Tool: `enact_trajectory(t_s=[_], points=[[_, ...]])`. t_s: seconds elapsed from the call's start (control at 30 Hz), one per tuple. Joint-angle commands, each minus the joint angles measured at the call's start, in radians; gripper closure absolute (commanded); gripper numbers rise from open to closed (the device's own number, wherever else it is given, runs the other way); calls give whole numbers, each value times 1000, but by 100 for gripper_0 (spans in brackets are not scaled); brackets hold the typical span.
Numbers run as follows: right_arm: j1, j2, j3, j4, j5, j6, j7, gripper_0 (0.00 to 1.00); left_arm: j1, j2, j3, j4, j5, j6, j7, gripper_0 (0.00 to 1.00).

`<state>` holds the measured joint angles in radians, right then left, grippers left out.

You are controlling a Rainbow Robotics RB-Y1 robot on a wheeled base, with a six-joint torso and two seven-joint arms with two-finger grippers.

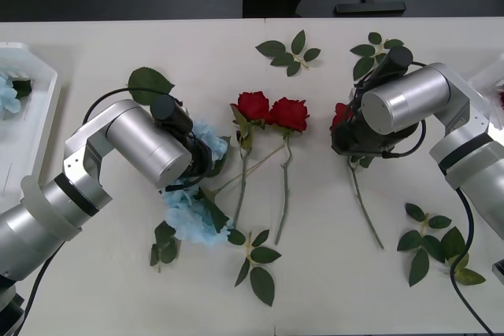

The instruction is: Place the red flowers into the right box and the blue flowers into the left box. If a person shows an open palm, hand one flower to the person first, then continue sorting.

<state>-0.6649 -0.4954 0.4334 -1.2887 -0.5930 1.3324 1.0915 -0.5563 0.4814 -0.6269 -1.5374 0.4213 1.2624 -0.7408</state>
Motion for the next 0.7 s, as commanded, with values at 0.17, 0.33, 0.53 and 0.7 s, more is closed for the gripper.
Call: enact_trajectory(t_s=[0.17,0.33,0.53,0.7], points=[[5,14,-7,-8,-4,-10,-33,100,-47,-18,-16,-3,-13,-12,-19,100],[5,8,-19,-8,-13,-12,-18,25,-88,-17,26,-27,-16,51,-23,100],[5,8,-22,-8,-15,-24,-8,17,-155,28,119,-152,48,201,-37,100],[5,9,-22,-8,-11,-33,-7,15,-168,123,200,-313,114,292,-60,100]])
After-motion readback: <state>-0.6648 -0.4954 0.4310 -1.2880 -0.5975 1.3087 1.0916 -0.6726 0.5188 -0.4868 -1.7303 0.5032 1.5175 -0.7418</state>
